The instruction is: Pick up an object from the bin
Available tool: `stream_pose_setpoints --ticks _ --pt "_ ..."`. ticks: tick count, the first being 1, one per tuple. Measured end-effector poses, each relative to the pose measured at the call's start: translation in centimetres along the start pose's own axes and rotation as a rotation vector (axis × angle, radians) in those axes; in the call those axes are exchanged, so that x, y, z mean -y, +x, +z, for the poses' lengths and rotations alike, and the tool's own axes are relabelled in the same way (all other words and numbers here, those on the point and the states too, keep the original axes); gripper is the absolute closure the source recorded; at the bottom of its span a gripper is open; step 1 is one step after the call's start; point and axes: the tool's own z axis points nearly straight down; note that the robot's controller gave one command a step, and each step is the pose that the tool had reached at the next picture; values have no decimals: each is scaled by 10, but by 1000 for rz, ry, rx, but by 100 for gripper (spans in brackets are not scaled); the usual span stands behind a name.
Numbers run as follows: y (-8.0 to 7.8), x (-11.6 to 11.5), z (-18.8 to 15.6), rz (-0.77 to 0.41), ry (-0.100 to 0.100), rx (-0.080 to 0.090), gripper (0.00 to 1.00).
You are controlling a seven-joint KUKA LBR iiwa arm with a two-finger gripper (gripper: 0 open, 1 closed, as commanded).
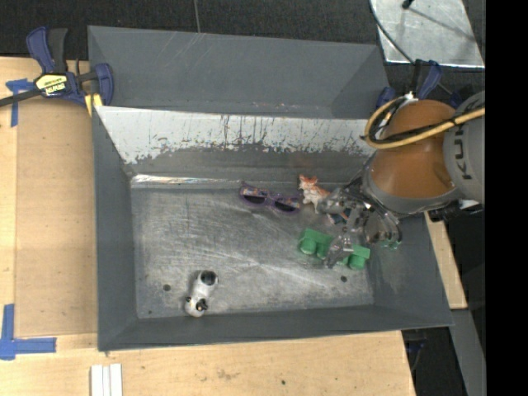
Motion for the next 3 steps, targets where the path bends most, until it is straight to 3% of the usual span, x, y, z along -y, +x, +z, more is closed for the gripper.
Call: stream_pose_setpoints --ticks 1,2,3 --pt "9 23 24 94 1 1 0" --pt "2 7 24 167 6 -5 0" --pt "4 13 23 121 2 -3 0"
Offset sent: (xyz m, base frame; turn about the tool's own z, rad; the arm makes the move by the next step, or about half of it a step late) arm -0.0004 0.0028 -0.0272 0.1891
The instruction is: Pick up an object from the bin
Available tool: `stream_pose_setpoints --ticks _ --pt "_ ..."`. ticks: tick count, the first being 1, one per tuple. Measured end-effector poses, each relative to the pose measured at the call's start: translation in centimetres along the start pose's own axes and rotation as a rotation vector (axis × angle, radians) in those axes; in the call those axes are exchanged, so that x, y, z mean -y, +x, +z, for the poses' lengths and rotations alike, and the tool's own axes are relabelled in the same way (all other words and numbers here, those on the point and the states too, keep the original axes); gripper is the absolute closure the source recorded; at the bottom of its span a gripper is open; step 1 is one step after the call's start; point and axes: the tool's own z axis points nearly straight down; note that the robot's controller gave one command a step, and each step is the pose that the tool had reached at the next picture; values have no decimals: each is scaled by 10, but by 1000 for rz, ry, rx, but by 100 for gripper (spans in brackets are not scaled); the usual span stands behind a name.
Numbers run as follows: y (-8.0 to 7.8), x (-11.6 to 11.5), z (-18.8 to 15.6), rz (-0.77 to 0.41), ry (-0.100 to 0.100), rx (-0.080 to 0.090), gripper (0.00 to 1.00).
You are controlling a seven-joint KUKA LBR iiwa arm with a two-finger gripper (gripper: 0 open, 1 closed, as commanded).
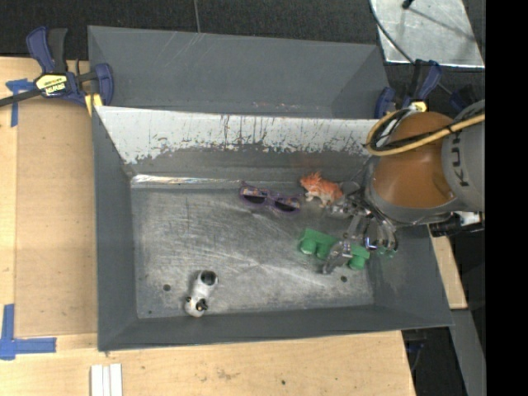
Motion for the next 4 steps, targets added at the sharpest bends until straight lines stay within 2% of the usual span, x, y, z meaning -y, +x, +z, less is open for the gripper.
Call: stream_pose_setpoints --ticks 1,3,4 --pt "-5 -3 -2 46 3 5 100" --pt "-3 -4 -5 46 2 -1 100" --pt "0 -5 -24 46 2 -12 100"
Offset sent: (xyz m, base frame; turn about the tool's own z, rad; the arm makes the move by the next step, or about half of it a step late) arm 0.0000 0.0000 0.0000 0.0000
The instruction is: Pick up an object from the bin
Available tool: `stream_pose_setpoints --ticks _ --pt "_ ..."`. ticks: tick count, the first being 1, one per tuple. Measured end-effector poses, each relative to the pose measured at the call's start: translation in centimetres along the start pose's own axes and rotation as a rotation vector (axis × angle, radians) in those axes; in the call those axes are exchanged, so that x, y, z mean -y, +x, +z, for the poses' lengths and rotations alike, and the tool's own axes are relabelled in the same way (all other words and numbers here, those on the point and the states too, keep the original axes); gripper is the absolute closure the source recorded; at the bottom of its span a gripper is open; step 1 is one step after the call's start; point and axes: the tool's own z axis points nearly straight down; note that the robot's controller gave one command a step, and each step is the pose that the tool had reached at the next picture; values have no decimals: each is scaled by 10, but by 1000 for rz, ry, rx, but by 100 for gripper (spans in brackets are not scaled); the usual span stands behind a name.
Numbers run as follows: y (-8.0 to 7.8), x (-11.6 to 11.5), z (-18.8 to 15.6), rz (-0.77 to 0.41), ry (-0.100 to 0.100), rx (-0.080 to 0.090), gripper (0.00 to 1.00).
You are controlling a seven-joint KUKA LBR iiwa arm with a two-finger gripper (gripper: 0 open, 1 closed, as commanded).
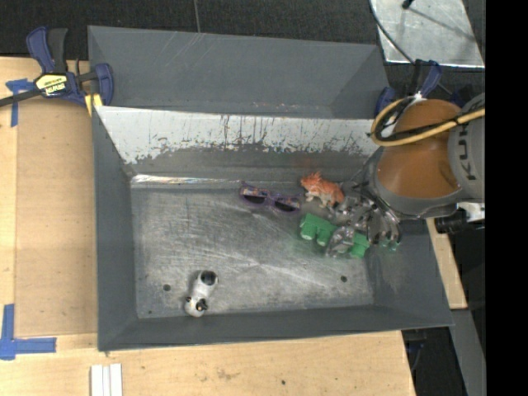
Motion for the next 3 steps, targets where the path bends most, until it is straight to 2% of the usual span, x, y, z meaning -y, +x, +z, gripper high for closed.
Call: stream_pose_setpoints --ticks 1,3 --pt "-2 -1 -21 -1 -1 7 100" --pt "-1 0 -55 -2 -1 7 100"
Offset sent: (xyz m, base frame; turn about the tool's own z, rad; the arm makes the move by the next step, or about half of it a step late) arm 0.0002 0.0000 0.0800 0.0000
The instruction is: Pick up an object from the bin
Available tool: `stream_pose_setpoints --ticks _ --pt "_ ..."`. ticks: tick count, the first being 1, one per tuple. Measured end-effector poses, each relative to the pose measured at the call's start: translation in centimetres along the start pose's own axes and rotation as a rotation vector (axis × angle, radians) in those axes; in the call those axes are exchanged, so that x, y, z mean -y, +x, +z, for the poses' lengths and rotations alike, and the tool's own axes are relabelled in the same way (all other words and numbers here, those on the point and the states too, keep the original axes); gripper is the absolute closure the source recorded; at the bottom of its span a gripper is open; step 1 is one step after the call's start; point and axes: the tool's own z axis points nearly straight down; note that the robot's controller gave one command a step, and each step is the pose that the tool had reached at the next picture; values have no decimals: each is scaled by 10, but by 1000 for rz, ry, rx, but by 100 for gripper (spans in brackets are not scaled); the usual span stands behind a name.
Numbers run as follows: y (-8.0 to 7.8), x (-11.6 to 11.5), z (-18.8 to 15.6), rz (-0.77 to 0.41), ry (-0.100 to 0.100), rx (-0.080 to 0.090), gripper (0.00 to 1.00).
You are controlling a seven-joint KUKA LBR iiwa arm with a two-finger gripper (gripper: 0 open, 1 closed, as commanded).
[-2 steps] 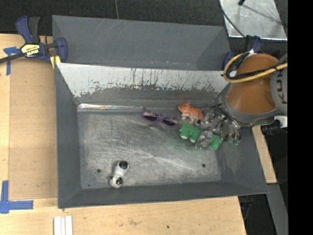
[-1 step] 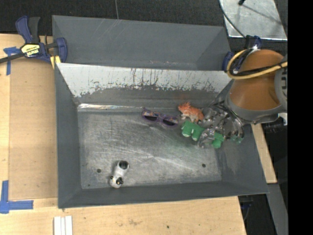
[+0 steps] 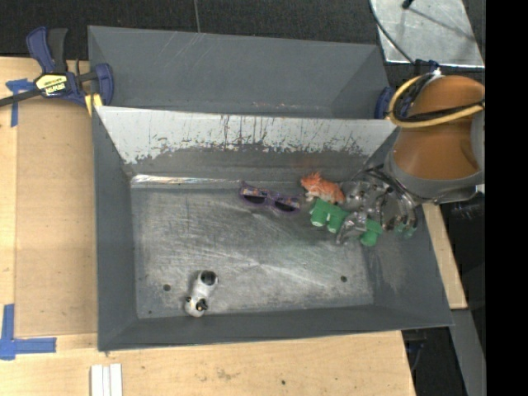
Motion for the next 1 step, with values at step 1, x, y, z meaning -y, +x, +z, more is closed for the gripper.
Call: stream_pose_setpoints --ticks 1 --pt "-1 0 -15 0 -1 3 100"
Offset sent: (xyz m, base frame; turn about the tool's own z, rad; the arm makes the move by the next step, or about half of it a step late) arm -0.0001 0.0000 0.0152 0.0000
